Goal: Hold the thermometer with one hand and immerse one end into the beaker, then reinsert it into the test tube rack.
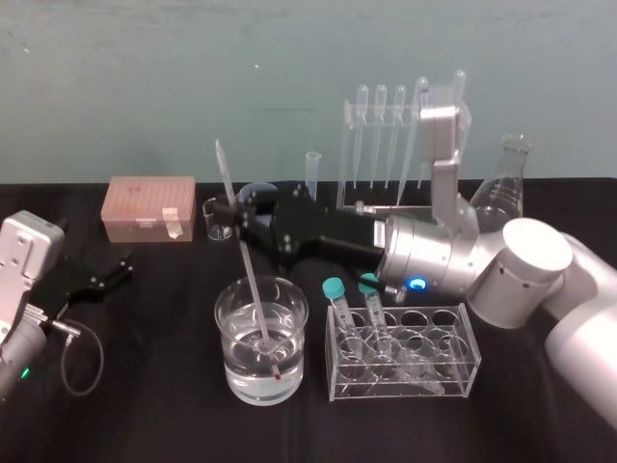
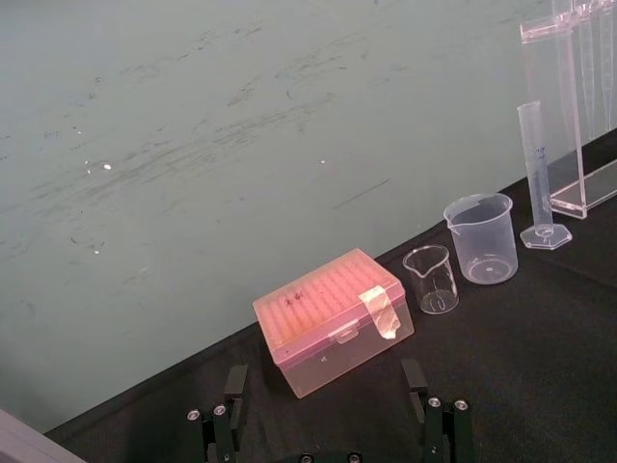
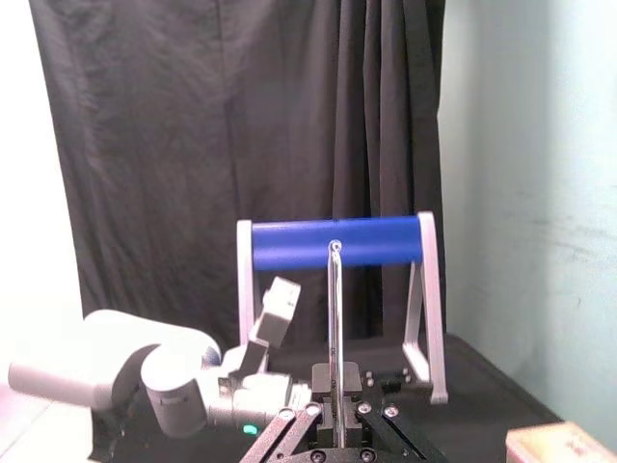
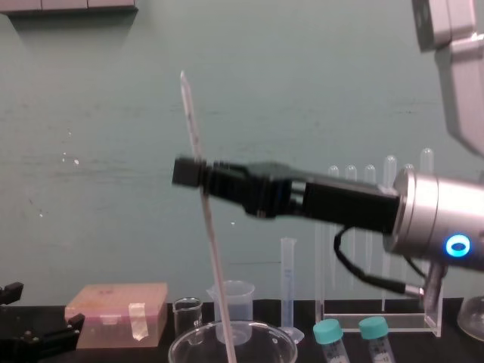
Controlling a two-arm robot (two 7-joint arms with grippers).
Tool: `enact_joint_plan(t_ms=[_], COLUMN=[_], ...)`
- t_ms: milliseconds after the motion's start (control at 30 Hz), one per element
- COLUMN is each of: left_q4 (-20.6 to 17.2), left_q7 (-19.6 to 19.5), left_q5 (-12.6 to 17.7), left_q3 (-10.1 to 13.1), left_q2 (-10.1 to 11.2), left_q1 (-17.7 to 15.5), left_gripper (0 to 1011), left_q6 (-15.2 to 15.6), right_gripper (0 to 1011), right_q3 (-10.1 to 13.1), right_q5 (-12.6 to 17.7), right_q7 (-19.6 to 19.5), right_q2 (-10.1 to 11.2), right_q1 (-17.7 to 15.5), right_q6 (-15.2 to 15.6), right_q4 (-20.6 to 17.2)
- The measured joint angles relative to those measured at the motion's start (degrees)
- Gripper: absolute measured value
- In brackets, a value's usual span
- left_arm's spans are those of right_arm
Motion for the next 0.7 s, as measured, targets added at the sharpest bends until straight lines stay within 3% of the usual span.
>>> enact_joint_plan(t_ms=[433,567,700], left_q4=[0.0,0.0,0.0], left_q7=[0.0,0.0,0.0], left_q5=[0.0,0.0,0.0], left_q3=[0.0,0.0,0.0], left_q2=[0.0,0.0,0.0], left_q1=[0.0,0.0,0.0], left_gripper=[1008,1008,1008], left_q6=[0.0,0.0,0.0], right_gripper=[56,56,56], right_q3=[3.5,4.9,6.9], right_q5=[6.9,8.7,9.2], right_q7=[2.1,2.1,0.8], right_q2=[1.0,1.8,4.0], right_q1=[5.5,7.9,9.8], right_q6=[3.5,4.5,4.5], right_q4=[-4.8,-6.5,-8.0])
